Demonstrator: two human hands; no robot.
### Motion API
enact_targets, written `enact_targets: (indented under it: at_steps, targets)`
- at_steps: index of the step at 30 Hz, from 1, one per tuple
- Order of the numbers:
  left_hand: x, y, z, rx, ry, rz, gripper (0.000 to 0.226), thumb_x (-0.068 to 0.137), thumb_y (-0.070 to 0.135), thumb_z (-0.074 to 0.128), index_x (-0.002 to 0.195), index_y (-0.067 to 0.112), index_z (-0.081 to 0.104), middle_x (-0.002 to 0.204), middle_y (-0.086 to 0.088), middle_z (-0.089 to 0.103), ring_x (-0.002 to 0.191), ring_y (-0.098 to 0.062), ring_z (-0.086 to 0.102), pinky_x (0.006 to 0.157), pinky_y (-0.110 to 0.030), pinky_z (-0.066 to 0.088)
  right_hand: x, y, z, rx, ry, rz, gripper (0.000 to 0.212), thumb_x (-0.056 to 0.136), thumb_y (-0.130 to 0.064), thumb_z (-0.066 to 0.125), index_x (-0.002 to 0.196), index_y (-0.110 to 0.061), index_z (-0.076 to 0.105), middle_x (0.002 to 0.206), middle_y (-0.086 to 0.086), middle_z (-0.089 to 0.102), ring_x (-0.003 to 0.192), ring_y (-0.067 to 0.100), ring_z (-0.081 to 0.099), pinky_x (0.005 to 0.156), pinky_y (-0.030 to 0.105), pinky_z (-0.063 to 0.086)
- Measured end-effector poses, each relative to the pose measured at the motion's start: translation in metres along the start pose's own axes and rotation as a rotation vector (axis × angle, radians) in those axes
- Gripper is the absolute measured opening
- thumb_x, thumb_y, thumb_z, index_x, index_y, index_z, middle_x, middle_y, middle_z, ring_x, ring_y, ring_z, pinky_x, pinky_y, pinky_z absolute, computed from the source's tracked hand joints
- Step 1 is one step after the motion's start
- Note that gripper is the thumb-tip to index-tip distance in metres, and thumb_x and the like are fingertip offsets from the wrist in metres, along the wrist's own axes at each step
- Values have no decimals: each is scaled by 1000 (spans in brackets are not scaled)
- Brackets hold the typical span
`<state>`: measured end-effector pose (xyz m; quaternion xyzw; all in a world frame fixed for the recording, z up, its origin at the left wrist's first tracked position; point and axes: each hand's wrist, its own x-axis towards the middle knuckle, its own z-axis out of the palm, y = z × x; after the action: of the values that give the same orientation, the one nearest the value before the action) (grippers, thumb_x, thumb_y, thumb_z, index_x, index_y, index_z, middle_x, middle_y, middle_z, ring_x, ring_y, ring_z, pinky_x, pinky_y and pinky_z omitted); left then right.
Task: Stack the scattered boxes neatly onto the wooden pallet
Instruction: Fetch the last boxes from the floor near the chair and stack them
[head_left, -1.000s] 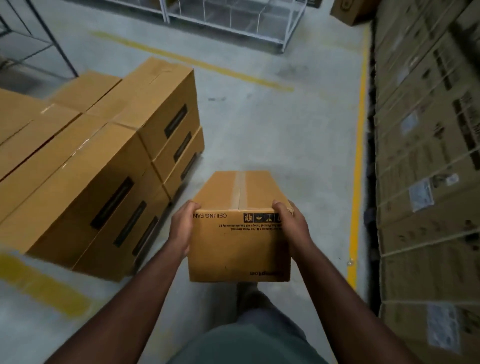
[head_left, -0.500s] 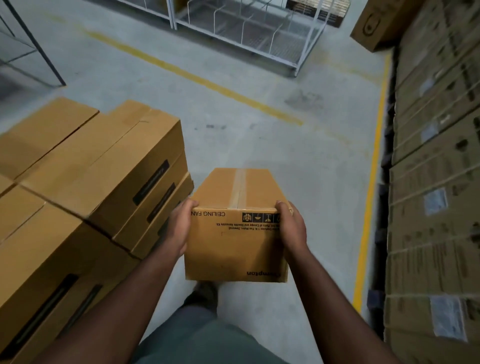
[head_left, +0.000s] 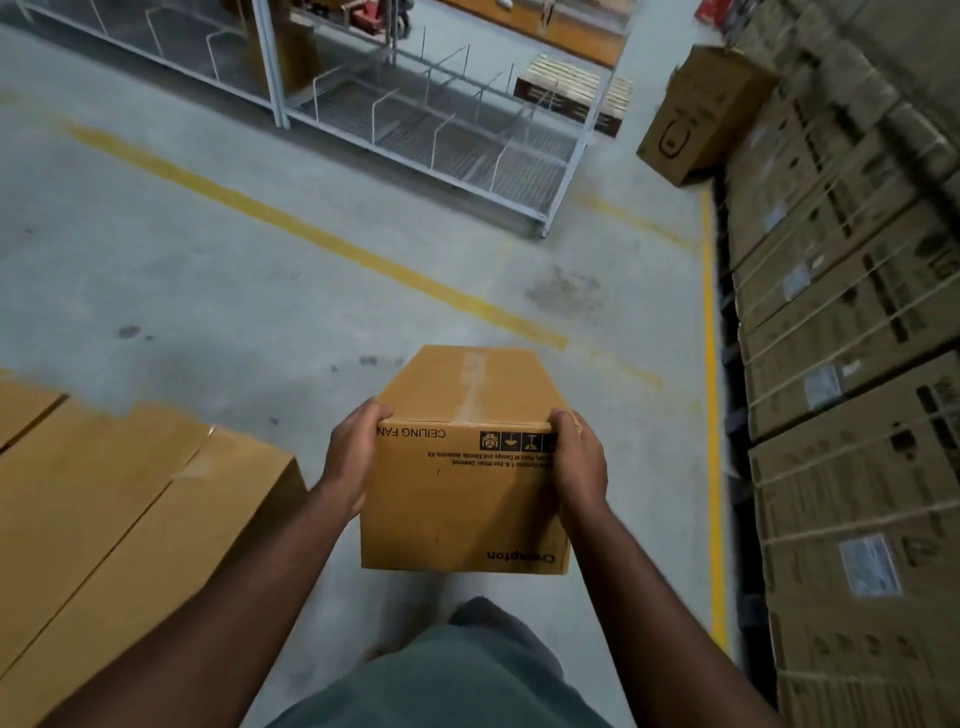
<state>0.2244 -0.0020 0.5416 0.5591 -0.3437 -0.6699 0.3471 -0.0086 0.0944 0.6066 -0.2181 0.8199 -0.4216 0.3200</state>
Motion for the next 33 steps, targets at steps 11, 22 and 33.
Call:
enact_targets:
  at_steps: [11,22,33]
  targets:
    - [283,130,27,-123,165,24,43,79,54,58,93,14,68,89,-12,68,83,-29,64,78,-44,49,286,-165,172,-167,-97,-152,45,79,-68,37,94,-33,61,103,-6,72,104,26,65,85,43,47]
    - [459,278,-46,-419,507,84,38,74,51,56,100,28,70,95,-13,67,84,-29,63,79,-43,47,451,-370,404,-257,-436,-373,35,86,-56,45,90,-29,66,85,-4,68,91,21,63,74,35,43]
    - [586,351,-222,-630,733,129,43,92,41,46,115,13,69,95,-18,63,84,-32,60,81,-44,47,466,-491,690,-380,-736,-439,42,80,-61,43,100,-34,70,93,-10,69,93,20,62,81,38,40]
